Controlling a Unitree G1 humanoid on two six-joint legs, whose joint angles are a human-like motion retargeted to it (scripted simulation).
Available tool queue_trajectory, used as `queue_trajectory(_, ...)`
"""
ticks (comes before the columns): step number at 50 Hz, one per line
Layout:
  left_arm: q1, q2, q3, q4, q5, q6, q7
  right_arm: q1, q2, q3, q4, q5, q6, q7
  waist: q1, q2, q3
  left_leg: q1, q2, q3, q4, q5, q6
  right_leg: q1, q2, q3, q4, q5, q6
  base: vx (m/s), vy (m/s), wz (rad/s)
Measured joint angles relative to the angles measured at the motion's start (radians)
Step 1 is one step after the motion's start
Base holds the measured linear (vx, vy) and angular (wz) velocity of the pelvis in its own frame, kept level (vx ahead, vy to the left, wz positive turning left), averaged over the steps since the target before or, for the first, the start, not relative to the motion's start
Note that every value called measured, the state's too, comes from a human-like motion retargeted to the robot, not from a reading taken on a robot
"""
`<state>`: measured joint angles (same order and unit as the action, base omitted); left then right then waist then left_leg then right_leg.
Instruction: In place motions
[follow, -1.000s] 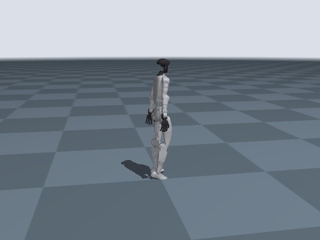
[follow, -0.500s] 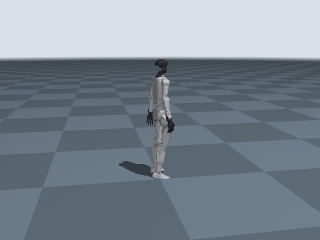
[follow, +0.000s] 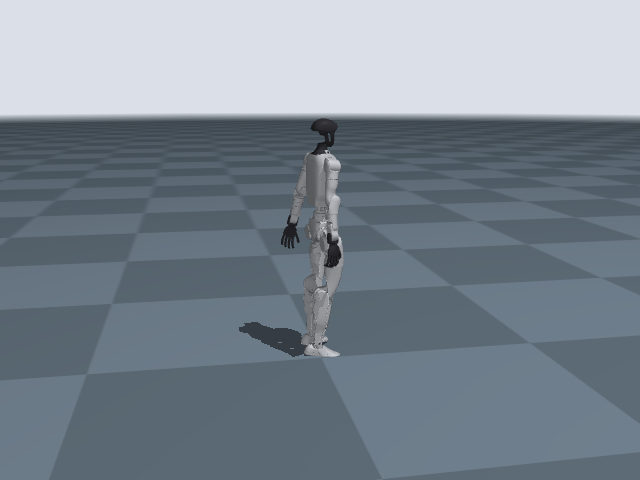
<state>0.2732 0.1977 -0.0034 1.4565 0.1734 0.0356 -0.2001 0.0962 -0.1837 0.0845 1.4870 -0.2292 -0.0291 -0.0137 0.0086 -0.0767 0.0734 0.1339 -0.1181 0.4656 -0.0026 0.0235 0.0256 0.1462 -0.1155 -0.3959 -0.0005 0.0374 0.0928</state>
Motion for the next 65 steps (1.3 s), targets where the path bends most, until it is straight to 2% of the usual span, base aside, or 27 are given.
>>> queue_trajectory(12, -0.064, -0.025, -0.005, -0.009, -0.037, 0.006, 0.01, 0.006, 0.005, 0.002, -0.045, -0.013, -0.026, 0.024, -0.013, -0.003, 0.009, 0.004, 0.005, 0.003, -0.001, 0.003, -0.003, -0.005, 0.005, 0.01, 0.004, 0.002, -0.006, 0.0, 0.0, 0.0)
queue_trajectory(26, -0.148, -0.032, -0.058, -0.096, -0.028, -0.017, 0.002, 0.01, -0.009, -0.018, 0.034, -0.036, -0.016, 0.011, -0.021, 0.003, -0.008, 0.0, 0.019, -0.003, 0.0, 0.007, -0.013, -0.012, 0.017, 0.016, 0.008, -0.007, -0.012, 0.0, 0.0, 0.0)
queue_trajectory(32, -0.123, -0.024, -0.053, -0.114, -0.024, -0.029, 0.016, -0.027, -0.005, -0.001, 0.098, 0.009, -0.006, -0.015, -0.03, 0.016, -0.015, -0.025, 0.053, -0.009, 0.054, -0.008, -0.036, -0.024, 0.026, 0.023, 0.014, -0.014, -0.013, -0.03, -0.06, -0.04)
queue_trajectory(35, -0.09, -0.025, -0.039, -0.101, -0.018, -0.04, 0.055, -0.061, 0.009, 0.044, 0.127, 0.078, -0.016, -0.028, -0.021, 0.007, -0.008, -0.069, 0.08, -0.009, 0.158, -0.006, -0.054, -0.027, 0.011, 0.02, 0.019, -0.02, -0.016, -0.02, -0.08, -0.06)
queue_trajectory(37, -0.064, -0.03, -0.033, -0.067, -0.025, -0.048, 0.1, -0.087, 0.029, 0.091, 0.124, 0.136, -0.025, -0.017, -0.006, -0.013, 0.007, -0.103, 0.099, 0.018, 0.271, 0.05, -0.065, -0.023, -0.012, 0.024, 0.022, -0.022, -0.018, -0.05, -0.1, -0.01)
queue_trajectory(40, -0.07, -0.032, -0.019, 0.011, -0.047, -0.036, 0.117, -0.162, 0.079, 0.129, 0.069, 0.186, -0.026, 0.022, -0.013, -0.047, 0.058, -0.244, 0.183, 0.027, 0.578, 0.256, -0.087, -0.019, -0.056, -0.009, 0.023, -0.035, -0.013, -0.28, -0.14, 0.53)
queue_trajectory(42, -0.072, -0.027, -0.01, 0.052, -0.038, -0.018, 0.095, -0.21, 0.108, 0.146, -0.009, 0.208, -0.043, 0.042, 0.018, -0.05, 0.09, -0.402, 0.228, -0.014, 0.802, 0.352, -0.027, -0.025, -0.053, -0.011, 0.014, -0.038, -0.023, -0.27, -0.16, 0.21)
queue_trajectory(43, -0.066, -0.025, -0.011, 0.07, -0.035, -0.016, 0.08, -0.236, 0.116, 0.162, -0.044, 0.218, -0.053, 0.061, 0.05, -0.048, 0.099, -0.475, 0.243, -0.029, 0.902, 0.319, -0.024, -0.032, -0.052, -0.008, 0.009, -0.033, -0.029, -0.18, -0.14, -0.32)
queue_trajectory(45, -0.053, -0.018, -0.011, 0.103, -0.018, -0.009, 0.042, -0.284, 0.126, 0.176, -0.109, 0.201, -0.059, 0.093, 0.112, -0.034, 0.111, -0.572, 0.34, 0.017, 1.08, 0.255, 0.01, -0.036, -0.026, -0.014, -0.004, -0.03, -0.051, -0.11, -0.13, -0.48)
queue_trajectory(47, -0.029, -0.018, 0.002, 0.132, 0.005, 0.006, 0.016, -0.315, 0.134, 0.174, -0.172, 0.151, -0.064, 0.075, 0.171, -0.04, 0.125, -0.644, 0.373, 0.038, 1.193, 0.205, 0.01, -0.049, -0.034, 0.0, 0.005, -0.026, -0.063, -0.07, -0.05, -0.46)
queue_trajectory(51, 0.028, -0.016, 0.037, 0.167, 0.009, -0.004, 0.005, -0.366, 0.133, 0.222, -0.272, 0.122, -0.098, 0.032, 0.193, -0.05, 0.142, -0.725, 0.339, 0.014, 1.285, 0.153, -0.051, -0.051, -0.055, 0.011, 0.018, -0.024, -0.066, -0.01, 0.0, -0.06)
queue_trajectory(56, 0.058, -0.014, 0.058, 0.206, 0.004, 0.012, 0.021, -0.366, 0.12, 0.24, -0.306, 0.065, -0.132, 0.031, 0.163, -0.042, 0.112, -0.638, 0.301, 0.003, 1.189, 0.146, -0.052, -0.032, -0.052, -0.007, 0.018, -0.036, -0.052, 0.09, 0.07, 0.34)
queue_trajectory(60, 0.04, -0.015, 0.063, 0.22, -0.029, 0.023, 0.028, -0.301, 0.112, 0.244, -0.245, 0.038, -0.125, 0.023, 0.105, -0.044, 0.067, -0.457, 0.161, -0.053, 0.905, 0.158, -0.084, -0.014, -0.051, -0.041, 0.016, -0.044, -0.026, 0.16, 0.08, 0.54)
queue_trajectory(63, 0.003, -0.02, 0.056, 0.203, -0.055, 0.023, 0.039, -0.204, 0.097, 0.221, -0.181, 0.021, -0.115, 0.042, 0.08, -0.04, 0.028, -0.282, 0.069, -0.07, 0.584, 0.175, -0.116, -0.013, -0.04, -0.046, 0.035, -0.056, -0.006, 0.24, 0.09, 0.16)
queue_trajectory(65, -0.038, -0.021, 0.035, 0.186, -0.071, 0.022, 0.053, -0.128, 0.077, 0.19, -0.134, 0.009, -0.104, 0.059, 0.064, -0.036, 0.008, -0.159, 0.019, -0.055, 0.369, 0.015, -0.095, -0.015, -0.03, -0.057, 0.064, -0.065, 0.007, 0.21, 0.1, 0.27)
